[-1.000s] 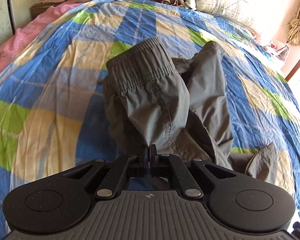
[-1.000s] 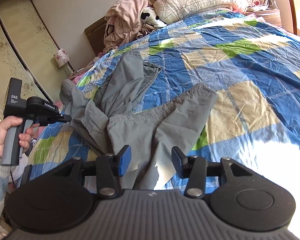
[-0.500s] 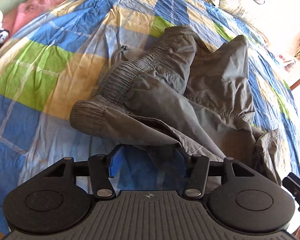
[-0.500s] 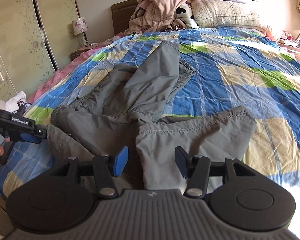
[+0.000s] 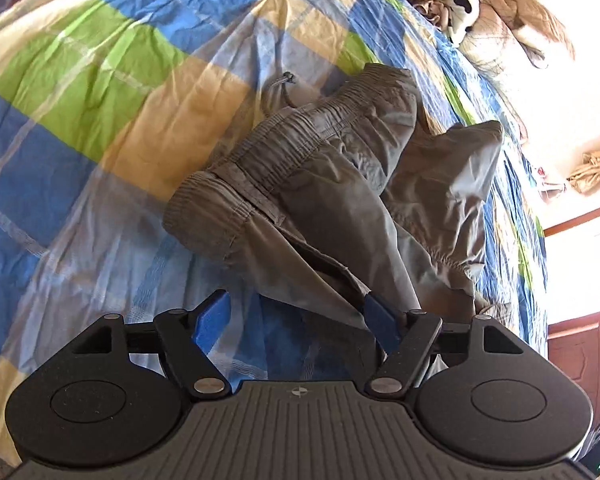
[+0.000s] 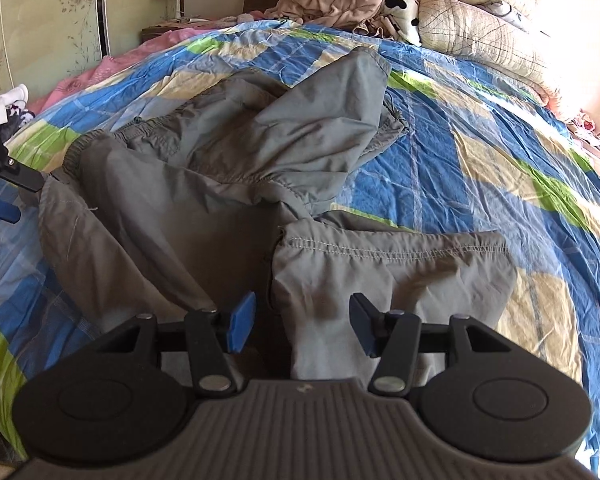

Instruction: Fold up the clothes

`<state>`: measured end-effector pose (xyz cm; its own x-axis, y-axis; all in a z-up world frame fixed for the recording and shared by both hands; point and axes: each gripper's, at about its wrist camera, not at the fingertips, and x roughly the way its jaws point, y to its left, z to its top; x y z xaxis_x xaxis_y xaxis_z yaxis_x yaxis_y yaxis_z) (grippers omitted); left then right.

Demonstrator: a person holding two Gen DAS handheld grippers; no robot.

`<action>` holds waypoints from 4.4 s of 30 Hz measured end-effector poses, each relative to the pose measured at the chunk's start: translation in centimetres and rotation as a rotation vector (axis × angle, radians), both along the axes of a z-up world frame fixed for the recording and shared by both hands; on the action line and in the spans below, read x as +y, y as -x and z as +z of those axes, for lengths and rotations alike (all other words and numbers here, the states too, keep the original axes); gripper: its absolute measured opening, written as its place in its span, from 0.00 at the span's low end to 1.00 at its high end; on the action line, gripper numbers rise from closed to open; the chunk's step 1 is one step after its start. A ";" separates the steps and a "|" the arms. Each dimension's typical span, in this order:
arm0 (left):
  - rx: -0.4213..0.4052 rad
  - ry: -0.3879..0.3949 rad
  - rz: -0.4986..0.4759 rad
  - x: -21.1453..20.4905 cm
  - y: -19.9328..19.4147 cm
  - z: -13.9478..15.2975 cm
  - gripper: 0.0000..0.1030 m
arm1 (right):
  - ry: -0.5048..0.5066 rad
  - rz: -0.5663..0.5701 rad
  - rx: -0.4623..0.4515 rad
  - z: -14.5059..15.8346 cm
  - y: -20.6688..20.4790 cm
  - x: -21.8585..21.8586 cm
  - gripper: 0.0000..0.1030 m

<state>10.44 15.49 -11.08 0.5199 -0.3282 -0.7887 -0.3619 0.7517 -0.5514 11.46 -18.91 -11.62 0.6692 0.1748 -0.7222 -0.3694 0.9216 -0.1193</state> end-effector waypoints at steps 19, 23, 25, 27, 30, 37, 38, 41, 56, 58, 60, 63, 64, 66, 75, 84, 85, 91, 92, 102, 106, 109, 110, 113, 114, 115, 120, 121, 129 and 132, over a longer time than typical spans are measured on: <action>-0.024 -0.071 0.073 1.3 0.3 -0.1 0.12 | -0.209 -0.361 -0.094 3.5 0.4 -9.8 0.05; -0.033 -0.084 0.063 1.6 1.6 0.2 0.10 | -0.339 -0.540 -0.104 3.9 3.6 -15.7 0.05; -0.037 -0.073 0.061 1.7 2.2 0.1 0.10 | -0.396 -0.626 -0.084 3.2 5.7 -18.2 0.05; -0.031 -0.067 0.055 1.5 2.7 -0.2 0.09 | -0.429 -0.683 -0.046 1.9 7.3 -19.4 0.05; -0.016 -0.094 0.044 1.0 3.4 -0.7 0.08 | -0.429 -0.741 0.003 -0.3 9.0 -19.7 0.05; -0.009 -0.123 0.029 0.8 5.2 -0.9 0.08 | -0.473 -0.823 0.075 -2.8 11.7 -20.1 0.05; -0.008 -0.124 0.028 0.7 5.4 -0.9 0.08 | -0.480 -0.827 0.072 -2.7 12.0 -20.3 0.05; 0.008 -0.140 0.010 0.1 6.3 -1.2 0.08 | -0.473 -0.838 0.055 -2.3 12.5 -20.6 0.05; -0.030 -0.241 -0.015 1.1 8.0 0.3 0.60 | -0.417 -0.863 0.062 -1.7 13.1 -23.3 0.44; -0.032 -0.260 0.003 1.6 7.9 0.9 0.63 | -0.416 -0.870 0.043 -1.1 13.3 -23.9 0.45; -0.029 -0.272 0.020 2.2 7.4 1.2 0.65 | -0.398 -0.874 0.016 -0.5 13.1 -24.7 0.49; -0.028 -0.284 0.032 3.0 6.6 1.4 0.66 | -0.391 -0.865 -0.006 -0.1 12.2 -25.4 0.52; -0.028 -0.293 0.030 3.1 6.0 1.4 0.66 | -0.393 -0.855 -0.010 0.0 11.6 -25.6 0.52; -0.024 -0.314 0.020 3.0 4.7 1.5 0.67 | -0.398 -0.830 -0.014 0.1 10.3 -25.7 0.53; -0.048 -0.342 -0.086 0.5 -2.8 1.2 0.70 | -0.408 -0.671 0.006 -0.5 1.8 -24.2 0.55; -0.003 -0.347 -0.124 -1.4 -8.9 -1.9 0.67 | -0.330 -0.560 0.059 -2.9 -7.1 -24.1 0.56; 0.002 -0.353 -0.128 -1.5 -9.1 -2.3 0.66 | -0.328 -0.557 0.066 -3.3 -7.8 -24.2 0.56; -0.005 -0.375 -0.110 -1.4 -9.0 -3.2 0.57 | -0.333 -0.545 0.089 -4.8 -9.5 -24.0 0.55; -0.005 -0.378 -0.106 -1.4 -9.0 -3.1 0.56 | -0.303 -0.536 0.085 -4.7 -9.4 -23.4 0.47; -0.031 -0.465 -0.074 -2.9 -7.8 -1.2 0.41 | -0.183 -0.546 -0.012 -1.6 -8.6 -22.3 0.12; -0.040 -0.454 -0.057 -2.6 -7.3 -0.9 0.41 | -0.181 -0.591 -0.045 -0.6 -8.3 -23.9 0.11; -0.026 -0.471 -0.045 -2.9 -7.5 -1.4 0.41 | -0.160 -0.618 -0.027 -1.3 -8.6 -24.8 0.09; -0.017 -0.472 -0.042 -3.0 -7.6 -1.7 0.41 | -0.165 -0.629 -0.001 -1.9 -8.8 -25.1 0.09; -0.006 -0.482 -0.047 -3.2 -7.7 -2.4 0.46 | -0.145 -0.634 0.051 -3.8 -9.1 -24.7 0.10; -0.007 -0.491 -0.051 -3.3 -7.7 -2.4 0.49 | -0.127 -0.631 0.053 -4.1 -9.1 -24.3 0.12; -0.011 -0.497 -0.057 -3.2 -7.6 -2.2 0.53 | -0.124 -0.643 0.055 -3.9 -9.1 -24.3 0.18; -0.028 -0.430 -0.021 -1.2 -6.8 -1.3 0.67 | -0.136 -0.671 0.022 -2.2 -8.6 -25.1 0.49; -0.036 -0.405 -0.012 -0.7 -6.7 -1.1 0.68 | -0.147 -0.674 0.012 -1.7 -8.5 -25.3 0.51; -0.121 -0.389 0.016 0.1 -6.7 2.4 0.77 | -0.271 -0.637 -0.049 2.2 -8.6 -25.3 0.53; -0.146 -0.378 0.008 0.2 -7.4 3.3 0.78 | -0.340 -0.589 -0.044 2.9 -9.3 -24.0 0.53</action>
